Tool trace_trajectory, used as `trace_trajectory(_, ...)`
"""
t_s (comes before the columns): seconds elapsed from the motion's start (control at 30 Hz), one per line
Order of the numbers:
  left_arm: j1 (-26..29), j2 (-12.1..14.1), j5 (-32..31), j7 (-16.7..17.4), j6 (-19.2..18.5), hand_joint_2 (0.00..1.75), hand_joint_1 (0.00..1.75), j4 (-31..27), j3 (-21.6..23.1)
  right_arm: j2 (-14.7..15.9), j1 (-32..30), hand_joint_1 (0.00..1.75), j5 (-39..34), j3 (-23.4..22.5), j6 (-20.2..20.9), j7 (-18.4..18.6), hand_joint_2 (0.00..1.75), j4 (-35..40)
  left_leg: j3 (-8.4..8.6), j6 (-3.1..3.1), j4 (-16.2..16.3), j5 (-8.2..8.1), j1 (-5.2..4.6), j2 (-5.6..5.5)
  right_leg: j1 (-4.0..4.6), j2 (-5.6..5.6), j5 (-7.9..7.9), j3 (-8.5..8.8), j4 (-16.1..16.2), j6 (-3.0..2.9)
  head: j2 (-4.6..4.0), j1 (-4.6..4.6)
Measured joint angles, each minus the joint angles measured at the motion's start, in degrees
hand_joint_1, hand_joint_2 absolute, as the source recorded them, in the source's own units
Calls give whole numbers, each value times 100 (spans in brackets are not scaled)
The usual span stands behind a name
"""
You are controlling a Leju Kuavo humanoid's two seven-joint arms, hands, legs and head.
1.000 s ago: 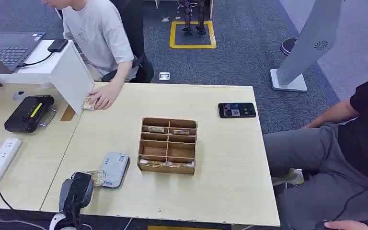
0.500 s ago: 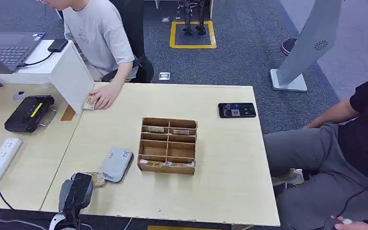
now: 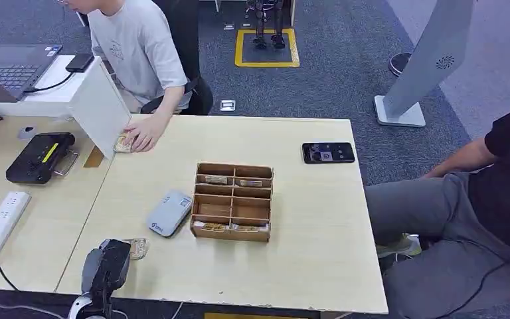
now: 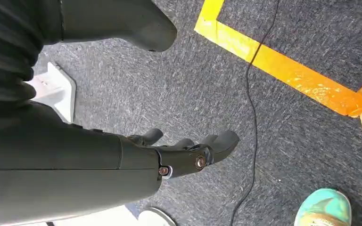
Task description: Pass the card to the sensor for recognition and then transmit it.
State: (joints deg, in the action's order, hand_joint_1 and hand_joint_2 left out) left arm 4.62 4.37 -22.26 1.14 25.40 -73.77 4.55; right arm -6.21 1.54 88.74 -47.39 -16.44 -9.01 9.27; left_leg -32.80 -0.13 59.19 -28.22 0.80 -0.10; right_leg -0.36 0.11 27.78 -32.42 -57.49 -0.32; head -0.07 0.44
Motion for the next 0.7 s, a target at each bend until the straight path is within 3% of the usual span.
trace_trajectory(0.03,7,-37,183,-117,-163,175,175,-4,-4,0,0,0,4,2,-7,-7,175,0,0,0,0,0,0,0,0,0,0,0,0,0,0,0)
trace_trajectory(0.1,59,-166,1303,-870,-904,175,175,-150,-216,6,-5,0,9,11,-44,-63,175,-2,-2,0,0,0,-1,-2,0,-2,0,0,0,0,0,0)
trace_trajectory(0.17,208,-316,3393,-1442,-1222,175,175,-549,-373,17,-5,0,9,24,-139,-62,175,-2,-3,0,1,0,0,5,1,7,-1,-7,0,0,0,2)
trace_trajectory(0.2,239,-398,4250,-1510,-1240,175,175,-803,-408,15,-14,0,9,24,-205,-7,175,-2,-6,0,1,0,0,4,1,6,-1,-6,0,1,0,2)
trace_trajectory(0.27,243,-444,5073,-1471,-1223,175,175,-1214,-498,13,-20,0,7,28,-273,50,175,-4,-8,1,1,0,-1,1,0,2,-1,-6,0,1,0,7)
trace_trajectory(0.43,298,-494,4757,-1436,-1218,175,175,-1746,-603,-13,-20,0,9,39,-306,59,175,-17,-7,1,1,-1,0,1,0,1,0,-7,0,0,0,4)
trace_trajectory(0.7,345,-549,4746,-1447,-1218,175,175,-1983,-645,-17,-18,0,9,42,-304,59,175,-20,-10,1,1,-1,0,1,0,1,0,-8,0,0,0,4)
